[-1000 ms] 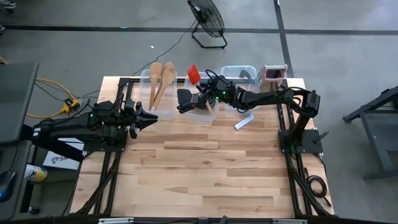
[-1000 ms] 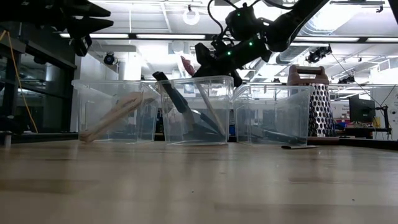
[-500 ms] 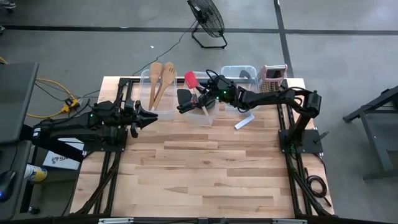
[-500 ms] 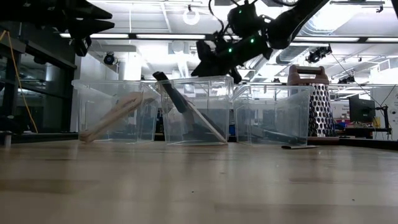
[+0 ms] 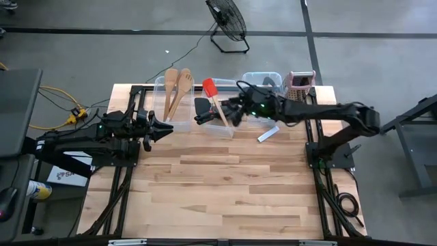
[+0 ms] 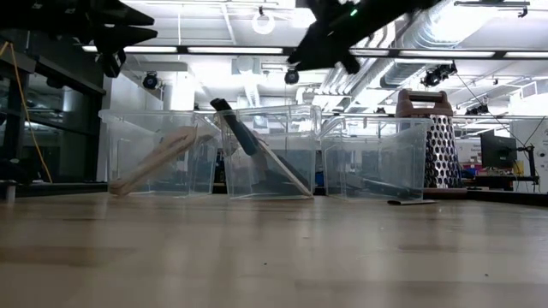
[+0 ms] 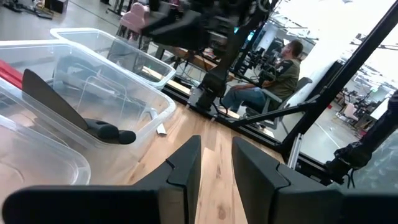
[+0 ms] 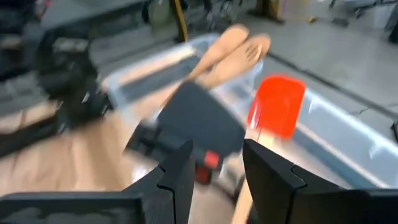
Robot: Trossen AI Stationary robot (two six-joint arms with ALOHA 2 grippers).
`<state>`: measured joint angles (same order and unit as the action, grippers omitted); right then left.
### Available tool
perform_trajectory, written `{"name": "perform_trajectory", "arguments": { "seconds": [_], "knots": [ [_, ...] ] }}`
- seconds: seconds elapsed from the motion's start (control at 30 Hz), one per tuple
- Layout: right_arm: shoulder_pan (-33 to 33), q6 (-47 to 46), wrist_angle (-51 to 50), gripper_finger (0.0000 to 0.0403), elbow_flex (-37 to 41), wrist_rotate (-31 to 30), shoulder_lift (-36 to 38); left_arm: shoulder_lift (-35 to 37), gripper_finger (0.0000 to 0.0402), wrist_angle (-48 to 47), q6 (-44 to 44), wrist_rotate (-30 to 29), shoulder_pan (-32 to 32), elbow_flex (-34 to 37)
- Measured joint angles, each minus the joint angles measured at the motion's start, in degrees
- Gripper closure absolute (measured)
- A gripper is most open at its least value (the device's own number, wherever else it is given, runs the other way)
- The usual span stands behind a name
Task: Pick & Place Kitchen Items
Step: Return to Home Position
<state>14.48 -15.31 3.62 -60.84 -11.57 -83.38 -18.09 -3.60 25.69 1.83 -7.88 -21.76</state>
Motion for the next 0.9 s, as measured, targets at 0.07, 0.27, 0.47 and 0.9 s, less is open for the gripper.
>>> {"name": "perform_trajectory", "arguments": {
  "seconds": [0.07,0.27,0.47,0.9],
  "knots": [
    [-1.6,-0.4,-6.8,0.0275,0.0,0.2,3.6,0.0,0.0312,0.0,0.0,0.0,0.0,0.0],
    [-6.5,-1.2,-21.7,0.0275,2.6,4.4,14.0,0.0,0.0312,0.0,0.3,2.5,0.0,0.0],
    [-10.4,-8.7,-11.8,0.0275,17.9,4.8,26.1,0.0,0.0312,-0.5,-4.1,6.7,0.0,0.0],
    [-15.3,-16.6,30.1,0.0275,50.3,2.5,45.2,6.9,0.0312,-2.3,-6.5,6.2,0.0,3.4]
  ]
}}
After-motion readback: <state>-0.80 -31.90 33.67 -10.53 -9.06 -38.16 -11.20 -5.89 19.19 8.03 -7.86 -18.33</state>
